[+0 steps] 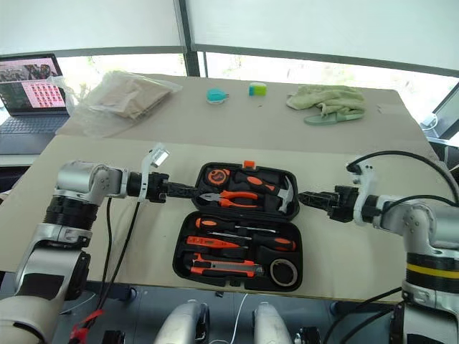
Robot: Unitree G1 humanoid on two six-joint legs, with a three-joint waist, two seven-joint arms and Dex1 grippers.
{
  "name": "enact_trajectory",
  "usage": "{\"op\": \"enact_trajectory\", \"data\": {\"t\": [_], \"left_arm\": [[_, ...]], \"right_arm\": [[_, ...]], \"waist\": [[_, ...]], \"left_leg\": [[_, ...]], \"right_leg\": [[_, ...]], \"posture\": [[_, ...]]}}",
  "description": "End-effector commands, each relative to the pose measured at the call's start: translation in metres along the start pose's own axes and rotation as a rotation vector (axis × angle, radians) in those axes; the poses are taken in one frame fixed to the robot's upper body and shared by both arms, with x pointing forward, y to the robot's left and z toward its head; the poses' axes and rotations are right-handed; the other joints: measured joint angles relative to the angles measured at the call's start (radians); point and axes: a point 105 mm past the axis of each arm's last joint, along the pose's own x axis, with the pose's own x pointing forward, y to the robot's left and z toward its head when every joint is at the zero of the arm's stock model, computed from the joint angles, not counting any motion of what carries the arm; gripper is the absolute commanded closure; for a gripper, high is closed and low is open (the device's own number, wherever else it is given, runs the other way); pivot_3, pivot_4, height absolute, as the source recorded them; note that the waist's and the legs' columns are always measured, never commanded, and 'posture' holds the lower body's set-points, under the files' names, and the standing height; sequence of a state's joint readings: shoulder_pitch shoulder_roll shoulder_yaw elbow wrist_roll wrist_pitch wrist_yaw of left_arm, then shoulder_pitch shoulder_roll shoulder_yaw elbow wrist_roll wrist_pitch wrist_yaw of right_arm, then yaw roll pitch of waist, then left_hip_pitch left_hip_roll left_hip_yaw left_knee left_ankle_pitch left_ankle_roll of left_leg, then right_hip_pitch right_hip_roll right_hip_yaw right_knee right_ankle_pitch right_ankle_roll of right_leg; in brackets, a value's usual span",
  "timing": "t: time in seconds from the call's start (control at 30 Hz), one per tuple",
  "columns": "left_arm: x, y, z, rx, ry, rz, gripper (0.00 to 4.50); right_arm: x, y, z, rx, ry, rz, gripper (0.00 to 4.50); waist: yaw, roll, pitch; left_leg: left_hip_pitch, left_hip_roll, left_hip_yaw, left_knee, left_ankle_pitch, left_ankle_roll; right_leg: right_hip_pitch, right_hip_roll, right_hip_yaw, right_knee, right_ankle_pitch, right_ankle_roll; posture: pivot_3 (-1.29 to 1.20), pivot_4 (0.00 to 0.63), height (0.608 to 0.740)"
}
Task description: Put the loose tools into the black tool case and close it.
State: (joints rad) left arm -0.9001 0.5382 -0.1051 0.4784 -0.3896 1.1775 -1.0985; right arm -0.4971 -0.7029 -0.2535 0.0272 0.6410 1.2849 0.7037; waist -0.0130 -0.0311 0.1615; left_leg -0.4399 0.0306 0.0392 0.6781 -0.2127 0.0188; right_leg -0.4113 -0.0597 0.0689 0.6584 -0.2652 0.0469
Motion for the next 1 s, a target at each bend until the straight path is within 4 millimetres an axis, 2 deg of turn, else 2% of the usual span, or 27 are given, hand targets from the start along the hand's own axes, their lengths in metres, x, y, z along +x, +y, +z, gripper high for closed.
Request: {"op": "enact_trajectory", "data": {"t": [0.03, 0.07, 0.17, 0.3, 0.33, 0.43, 0.67, 0.7, 0.8, 0.87, 1.0], "left_arm": [[0.005, 0.000, 0.009, 0.023, -0.015, 0.009, 1.57], [0.006, 0.001, 0.010, 0.020, -0.018, 0.012, 1.75], [0.009, 0.004, 0.011, 0.017, -0.021, 0.021, 2.81], [0.008, 0.003, 0.012, 0.006, -0.028, 0.013, 4.29], [0.008, 0.003, 0.012, 0.005, -0.028, 0.012, 4.50], [0.009, 0.002, 0.011, 0.005, -0.031, 0.009, 4.50], [0.009, -0.010, 0.016, 0.040, -0.075, -0.055, 4.50], [0.008, -0.017, 0.022, 0.076, -0.113, -0.088, 4.50], [0.001, -0.034, 0.042, 0.305, -0.254, -0.084, 4.50], [-0.002, -0.041, 0.050, 0.415, -0.334, -0.064, 4.50], [-0.002, -0.039, 0.046, 0.621, -0.393, 0.034, 4.50]], "right_arm": [[0.008, -0.005, 0.003, -0.022, 0.015, -0.048, 0.97], [0.010, -0.007, 0.002, -0.024, 0.022, -0.058, 0.97], [0.013, -0.004, 0.001, -0.042, 0.036, -0.041, 1.69], [0.016, 0.002, 0.003, -0.053, 0.035, -0.017, 3.14], [0.017, 0.003, 0.003, -0.057, 0.032, -0.010, 3.51], [0.017, 0.006, 0.005, -0.072, 0.019, 0.002, 4.46], [0.012, 0.021, 0.022, -0.114, -0.080, 0.057, 4.46], [0.010, 0.025, 0.027, -0.143, -0.111, 0.065, 4.46], [0.001, 0.031, 0.048, -0.274, -0.241, 0.021, 4.46], [-0.003, 0.033, 0.055, -0.364, -0.292, -0.019, 4.46], [-0.004, 0.027, 0.046, -0.565, -0.296, -0.114, 4.46]], "waist": [[0.000, 0.000, 0.000], [0.000, 0.000, 0.000], [0.001, 0.000, 0.000], [0.001, 0.000, 0.000], [0.001, 0.000, 0.000], [-0.002, 0.000, 0.000], [-0.002, 0.000, 0.000], [-0.002, 0.000, 0.000], [-0.001, 0.000, 0.000], [0.002, 0.001, 0.000], [0.008, 0.001, 0.000]], "left_leg": [[0.000, 0.000, 0.000, 0.000, 0.000, 0.000], [0.000, 0.000, 0.000, 0.000, 0.000, 0.000], [0.000, 0.000, 0.000, 0.000, 0.000, 0.000], [-0.001, 0.000, 0.000, 0.001, 0.000, 0.000], [0.000, -0.001, 0.000, 0.001, 0.000, -0.001], [0.000, 0.000, 0.000, 0.002, 0.001, -0.001], [0.001, 0.000, 0.000, 0.002, 0.001, -0.002], [0.000, 0.000, 0.000, 0.002, 0.001, -0.002], [-0.005, 0.000, 0.000, 0.002, 0.002, -0.002], [-0.011, 0.000, 0.000, 0.002, 0.003, -0.004], [-0.013, -0.001, 0.000, 0.002, 0.003, -0.005]], "right_leg": [[0.000, 0.000, 0.000, 0.000, 0.000, 0.000], [0.000, 0.000, 0.000, 0.000, 0.000, 0.000], [0.000, 0.000, 0.000, 0.000, 0.000, 0.000], [0.000, 0.000, 0.000, 0.001, 0.000, 0.000], [0.001, 0.000, 0.000, 0.001, 0.000, 0.000], [0.001, 0.000, 0.000, 0.003, 0.000, 0.000], [0.001, 0.000, 0.000, 0.004, 0.000, 0.000], [0.000, 0.000, 0.000, 0.004, 0.000, 0.000], [-0.007, 0.000, 0.001, 0.006, 0.000, 0.000], [-0.013, -0.001, 0.001, 0.006, 0.000, 0.000], [-0.014, -0.001, 0.001, 0.006, 0.001, 0.000]], "posture": [[0.00, 0.150, 0.740], [0.00, 0.150, 0.740], [0.00, 0.150, 0.740], [0.00, 0.150, 0.740], [0.00, 0.150, 0.740], [0.00, 0.150, 0.740], [0.00, 0.150, 0.740], [0.00, 0.150, 0.740], [0.00, 0.150, 0.740], [0.00, 0.150, 0.740], [0.00, 0.150, 0.740]]}}
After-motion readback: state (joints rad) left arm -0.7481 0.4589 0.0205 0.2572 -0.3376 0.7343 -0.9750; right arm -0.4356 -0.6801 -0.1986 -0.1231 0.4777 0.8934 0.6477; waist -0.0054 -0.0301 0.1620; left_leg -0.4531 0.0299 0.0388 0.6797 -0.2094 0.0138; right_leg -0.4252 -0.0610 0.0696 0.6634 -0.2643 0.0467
